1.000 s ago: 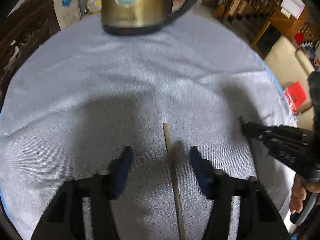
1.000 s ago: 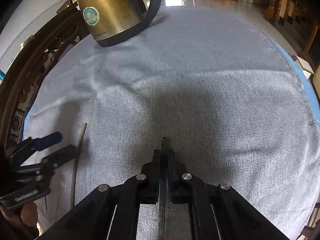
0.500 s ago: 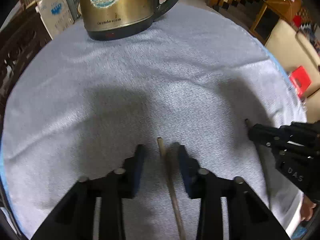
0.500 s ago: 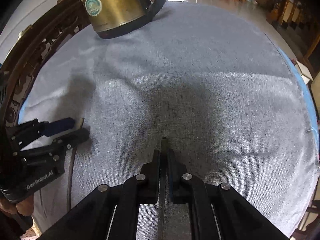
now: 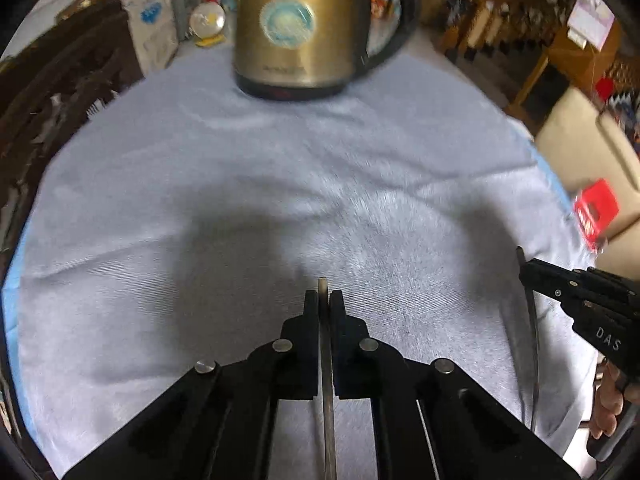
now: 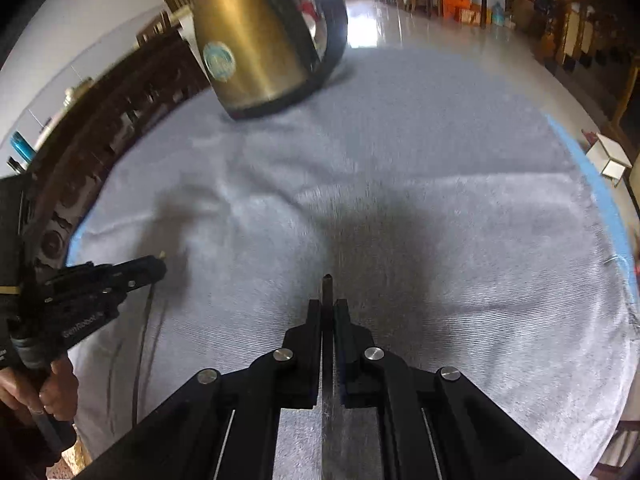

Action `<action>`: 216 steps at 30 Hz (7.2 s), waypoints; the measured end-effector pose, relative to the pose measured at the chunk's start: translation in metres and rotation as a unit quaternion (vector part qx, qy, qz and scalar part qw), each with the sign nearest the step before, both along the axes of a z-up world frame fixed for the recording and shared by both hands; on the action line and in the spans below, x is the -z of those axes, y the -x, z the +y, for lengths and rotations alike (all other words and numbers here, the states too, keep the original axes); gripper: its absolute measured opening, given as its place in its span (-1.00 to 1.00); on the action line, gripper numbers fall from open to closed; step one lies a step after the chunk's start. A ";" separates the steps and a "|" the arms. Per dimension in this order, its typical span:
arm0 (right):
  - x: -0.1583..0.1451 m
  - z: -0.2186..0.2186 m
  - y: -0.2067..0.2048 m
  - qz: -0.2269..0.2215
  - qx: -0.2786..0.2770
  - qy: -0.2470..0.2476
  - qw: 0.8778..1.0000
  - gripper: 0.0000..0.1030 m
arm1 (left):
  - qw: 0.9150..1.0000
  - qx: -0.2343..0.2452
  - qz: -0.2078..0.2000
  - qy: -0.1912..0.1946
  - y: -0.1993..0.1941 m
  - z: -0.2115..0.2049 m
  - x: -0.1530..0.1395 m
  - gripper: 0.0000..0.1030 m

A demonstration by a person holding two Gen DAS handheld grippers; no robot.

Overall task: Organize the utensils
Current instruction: 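Lift both chopsticks and carry them over the holder cup, then lower both chopsticks into the holder cup and open both tools, then withdraw both open tools up from the holder cup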

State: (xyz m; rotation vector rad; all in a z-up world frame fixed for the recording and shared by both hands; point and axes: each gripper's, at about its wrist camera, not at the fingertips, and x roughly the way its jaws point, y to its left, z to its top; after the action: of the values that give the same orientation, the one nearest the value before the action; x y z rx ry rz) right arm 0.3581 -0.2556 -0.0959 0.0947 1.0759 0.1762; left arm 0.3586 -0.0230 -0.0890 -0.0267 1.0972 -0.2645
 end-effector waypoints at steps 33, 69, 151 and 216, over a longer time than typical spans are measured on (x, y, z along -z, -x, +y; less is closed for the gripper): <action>-0.139 0.020 0.224 -0.279 0.021 -0.017 0.960 -0.88 | 0.964 -0.092 -0.246 0.044 0.210 0.085 -0.163 -0.91; -0.233 0.045 0.298 -0.382 -0.023 0.017 0.924 -0.87 | 0.945 -0.036 -0.314 0.081 0.276 0.062 -0.241 -0.91; -0.195 0.060 0.312 -0.328 -0.047 -0.052 0.942 -0.87 | 0.963 0.003 -0.258 0.077 0.302 0.002 -0.203 -0.91; -0.135 0.058 0.299 -0.266 -0.017 -0.057 0.962 -0.87 | 0.976 -0.039 -0.200 0.075 0.287 0.020 -0.151 -0.91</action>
State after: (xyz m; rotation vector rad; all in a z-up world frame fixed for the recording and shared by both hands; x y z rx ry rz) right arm 0.0589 -0.1975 0.0390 0.1246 0.5293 0.2770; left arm 0.0715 -0.0025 0.0618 -0.1458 0.6730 -0.2685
